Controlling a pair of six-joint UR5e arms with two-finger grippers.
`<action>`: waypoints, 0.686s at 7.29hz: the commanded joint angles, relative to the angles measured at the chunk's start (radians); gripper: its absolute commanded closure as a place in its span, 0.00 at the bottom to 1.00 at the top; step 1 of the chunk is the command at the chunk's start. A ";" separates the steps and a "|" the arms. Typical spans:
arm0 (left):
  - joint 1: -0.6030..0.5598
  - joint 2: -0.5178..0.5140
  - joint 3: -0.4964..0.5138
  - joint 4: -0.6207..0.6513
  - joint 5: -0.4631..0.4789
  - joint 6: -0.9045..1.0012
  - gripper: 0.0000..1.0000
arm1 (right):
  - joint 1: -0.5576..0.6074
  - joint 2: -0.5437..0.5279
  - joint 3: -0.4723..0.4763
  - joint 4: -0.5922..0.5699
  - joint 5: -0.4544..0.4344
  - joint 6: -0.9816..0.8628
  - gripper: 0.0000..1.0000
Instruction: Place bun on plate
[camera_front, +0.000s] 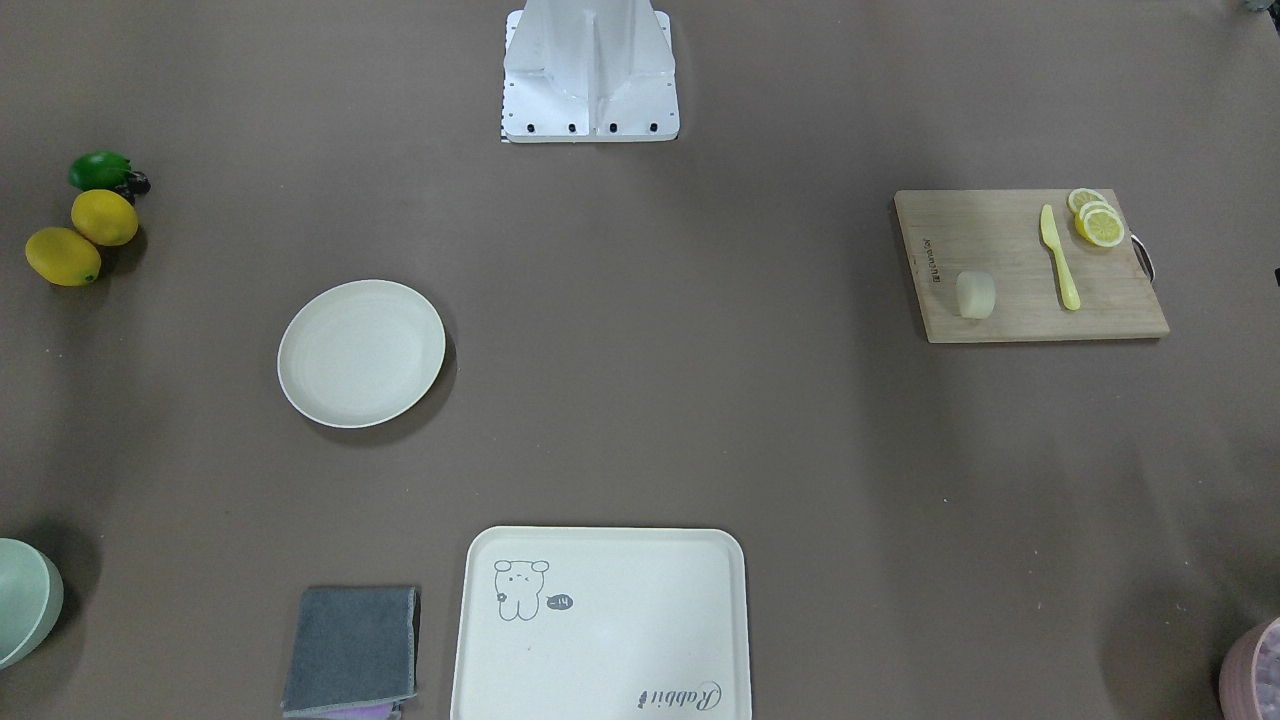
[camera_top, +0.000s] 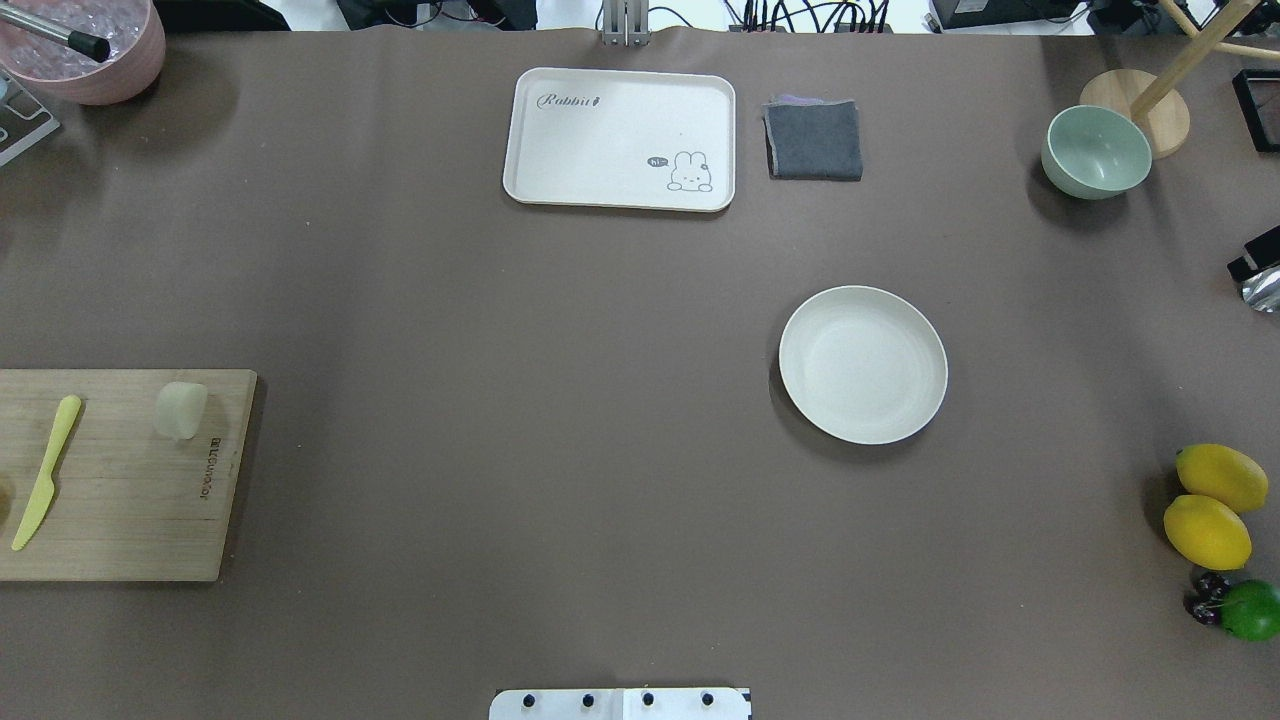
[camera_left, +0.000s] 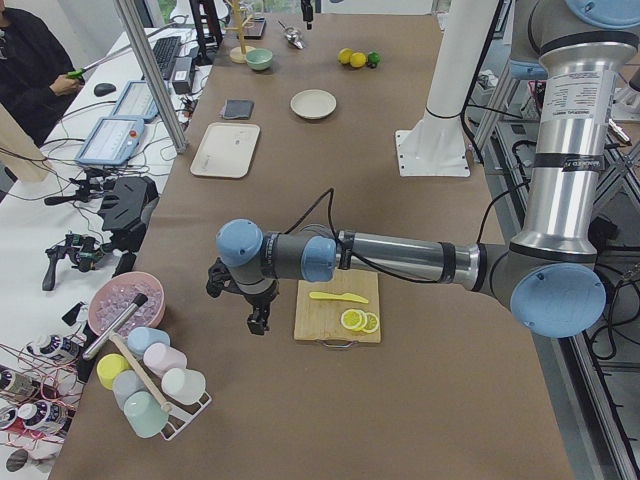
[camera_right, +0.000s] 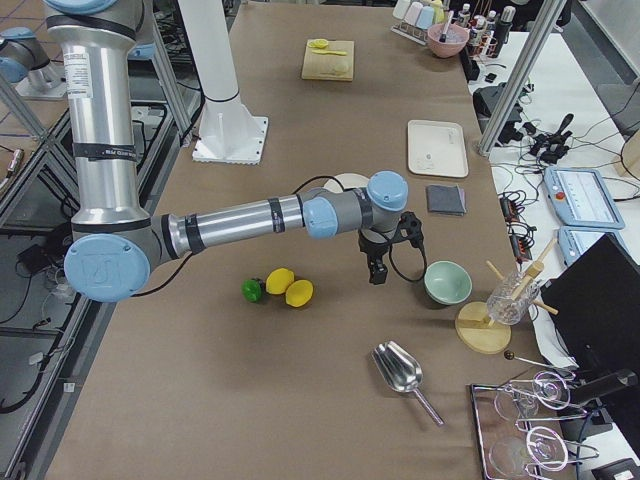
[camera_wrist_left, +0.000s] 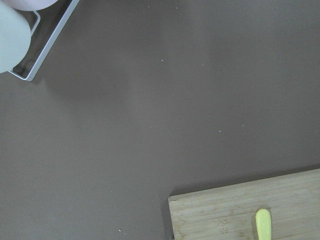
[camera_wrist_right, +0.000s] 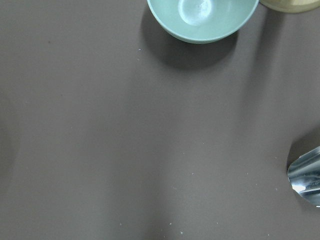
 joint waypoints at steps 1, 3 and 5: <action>0.003 0.012 -0.001 -0.001 0.008 0.000 0.02 | 0.006 -0.006 0.008 0.017 -0.020 0.001 0.00; 0.000 0.017 0.007 -0.001 0.016 0.001 0.02 | 0.008 -0.012 0.010 0.024 -0.040 0.001 0.00; 0.000 0.020 -0.007 -0.015 0.017 0.006 0.02 | 0.008 -0.017 0.019 0.025 -0.044 -0.002 0.00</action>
